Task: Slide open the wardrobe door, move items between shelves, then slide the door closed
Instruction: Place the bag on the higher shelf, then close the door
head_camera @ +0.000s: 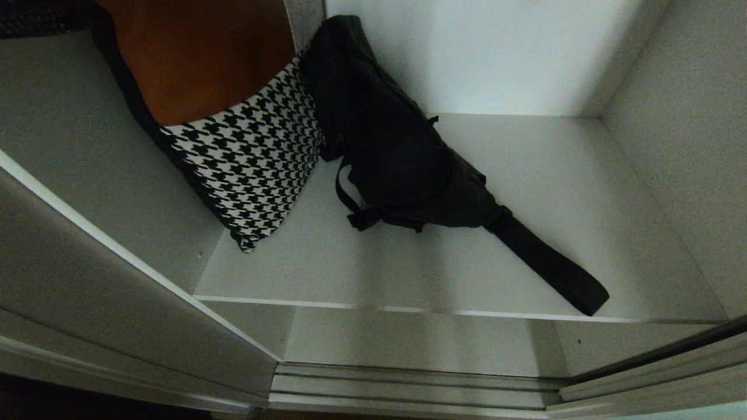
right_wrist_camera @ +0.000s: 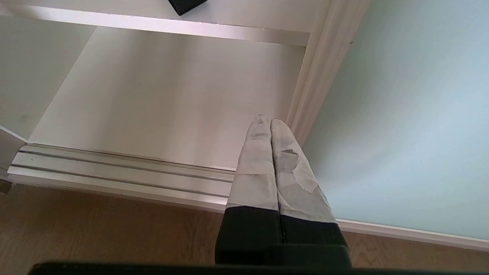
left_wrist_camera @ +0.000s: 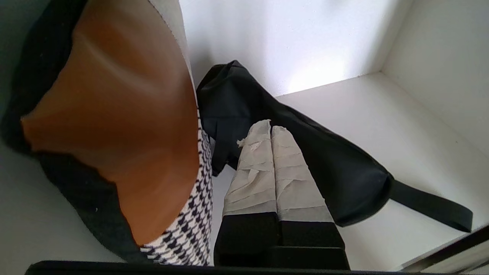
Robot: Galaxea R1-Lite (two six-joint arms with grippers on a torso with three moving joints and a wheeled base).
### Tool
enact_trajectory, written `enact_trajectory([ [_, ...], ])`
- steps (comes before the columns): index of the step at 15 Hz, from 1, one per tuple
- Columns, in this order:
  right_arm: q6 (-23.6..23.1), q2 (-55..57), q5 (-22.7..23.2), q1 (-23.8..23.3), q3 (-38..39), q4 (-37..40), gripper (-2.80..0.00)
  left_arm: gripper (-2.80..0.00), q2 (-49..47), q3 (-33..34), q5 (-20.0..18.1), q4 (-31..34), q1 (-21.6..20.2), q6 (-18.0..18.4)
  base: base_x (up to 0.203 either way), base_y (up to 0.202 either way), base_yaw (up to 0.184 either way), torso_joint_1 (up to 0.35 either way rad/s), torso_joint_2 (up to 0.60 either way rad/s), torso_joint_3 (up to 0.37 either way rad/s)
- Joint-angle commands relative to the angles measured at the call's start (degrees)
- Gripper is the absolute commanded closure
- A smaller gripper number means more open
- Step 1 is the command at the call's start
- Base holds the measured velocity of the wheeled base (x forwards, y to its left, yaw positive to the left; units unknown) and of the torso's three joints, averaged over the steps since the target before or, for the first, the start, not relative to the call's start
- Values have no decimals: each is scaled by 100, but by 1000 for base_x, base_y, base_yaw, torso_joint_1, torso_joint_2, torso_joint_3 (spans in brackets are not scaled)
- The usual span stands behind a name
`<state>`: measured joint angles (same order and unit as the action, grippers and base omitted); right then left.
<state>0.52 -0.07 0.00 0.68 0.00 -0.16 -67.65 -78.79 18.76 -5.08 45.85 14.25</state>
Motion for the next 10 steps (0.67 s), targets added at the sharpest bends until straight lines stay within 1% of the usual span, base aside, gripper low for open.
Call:
enact_trajectory([
  [1, 2, -4, 0, 2, 0, -2, 0, 0, 24, 13, 5, -11, -5, -1, 0, 0, 0, 0, 0, 0],
  [8, 1, -1, 0, 2, 0, -2, 0, 0, 6, 4, 7, 16, -5, -1, 0, 0, 0, 0, 0, 0],
  [9, 1, -1, 0, 2, 0, -2, 0, 0, 6, -14, 14, 25, 3, -1, -61, 0, 1, 4, 4, 0],
  [10, 1, -1, 0, 2, 0, -2, 0, 0, 6, -31, 5, 25, 3, -1, -147, 0, -2, 12, 7, 7],
])
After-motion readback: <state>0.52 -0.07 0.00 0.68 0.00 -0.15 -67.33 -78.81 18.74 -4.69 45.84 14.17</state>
